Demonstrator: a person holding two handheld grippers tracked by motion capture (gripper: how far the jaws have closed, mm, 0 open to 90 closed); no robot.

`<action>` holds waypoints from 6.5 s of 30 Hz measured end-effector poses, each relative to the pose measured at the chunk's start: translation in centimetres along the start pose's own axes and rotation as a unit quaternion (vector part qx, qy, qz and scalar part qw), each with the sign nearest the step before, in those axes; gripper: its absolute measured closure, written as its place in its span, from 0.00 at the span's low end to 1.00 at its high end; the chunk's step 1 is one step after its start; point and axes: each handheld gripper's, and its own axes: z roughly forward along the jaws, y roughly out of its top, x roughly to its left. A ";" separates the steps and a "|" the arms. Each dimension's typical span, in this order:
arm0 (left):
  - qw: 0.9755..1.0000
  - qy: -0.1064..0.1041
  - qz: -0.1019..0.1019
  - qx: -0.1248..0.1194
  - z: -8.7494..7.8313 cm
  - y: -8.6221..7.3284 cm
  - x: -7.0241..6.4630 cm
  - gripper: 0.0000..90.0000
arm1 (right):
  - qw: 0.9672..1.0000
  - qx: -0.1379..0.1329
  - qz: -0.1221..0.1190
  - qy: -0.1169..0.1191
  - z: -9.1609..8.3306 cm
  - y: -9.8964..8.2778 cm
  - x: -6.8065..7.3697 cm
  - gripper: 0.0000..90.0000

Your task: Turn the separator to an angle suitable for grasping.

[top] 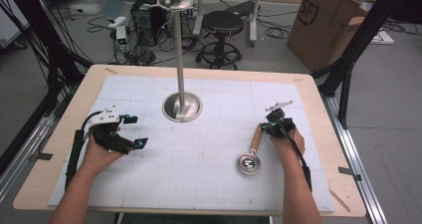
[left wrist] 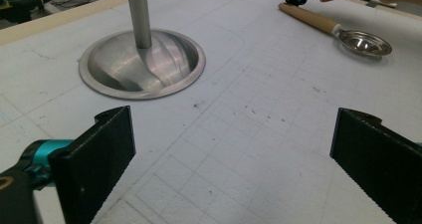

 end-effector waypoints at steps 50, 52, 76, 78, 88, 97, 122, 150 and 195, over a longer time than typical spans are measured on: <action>1.000 0.000 -0.003 -0.014 -0.5 0.1 0.3 0.05 | 0.989 -0.056 -0.063 0.125 -0.9 4.6 6.8 0.87; 1.000 0.001 -0.005 -0.016 -0.5 0.1 0.3 0.05 | 0.988 -0.066 -0.061 0.128 -1.7 4.6 6.6 0.82; 1.000 0.001 -0.004 -0.019 -0.6 0.2 0.1 0.05 | 0.971 -0.178 -0.029 0.156 -7.1 -0.6 5.9 0.55; 1.000 0.001 -0.004 -0.013 -0.4 0.1 0.1 0.05 | 0.970 -0.183 -0.026 0.157 -7.2 -0.8 5.9 0.55; 1.000 -0.002 -0.005 -0.019 -0.6 0.1 0.2 0.05 | 0.970 -0.194 -0.019 0.145 -8.1 -1.2 5.6 0.45; 1.000 -0.001 -0.003 -0.019 -0.6 0.2 0.1 0.05 | 0.975 -0.171 -0.025 0.140 -7.6 -0.9 6.2 0.41; 1.000 0.001 -0.008 -0.016 -0.6 0.0 0.4 0.05 | 0.986 -0.097 -0.038 0.132 -4.7 -0.3 8.2 0.39; 1.000 0.009 -0.014 -0.022 -1.3 -0.2 0.9 0.05 | 0.991 0.021 -0.061 0.122 -2.1 0.9 9.2 0.41; 1.000 0.008 -0.014 -0.015 -1.2 -0.3 1.0 0.05 | 0.984 0.081 -0.099 0.128 -2.9 2.2 9.8 0.76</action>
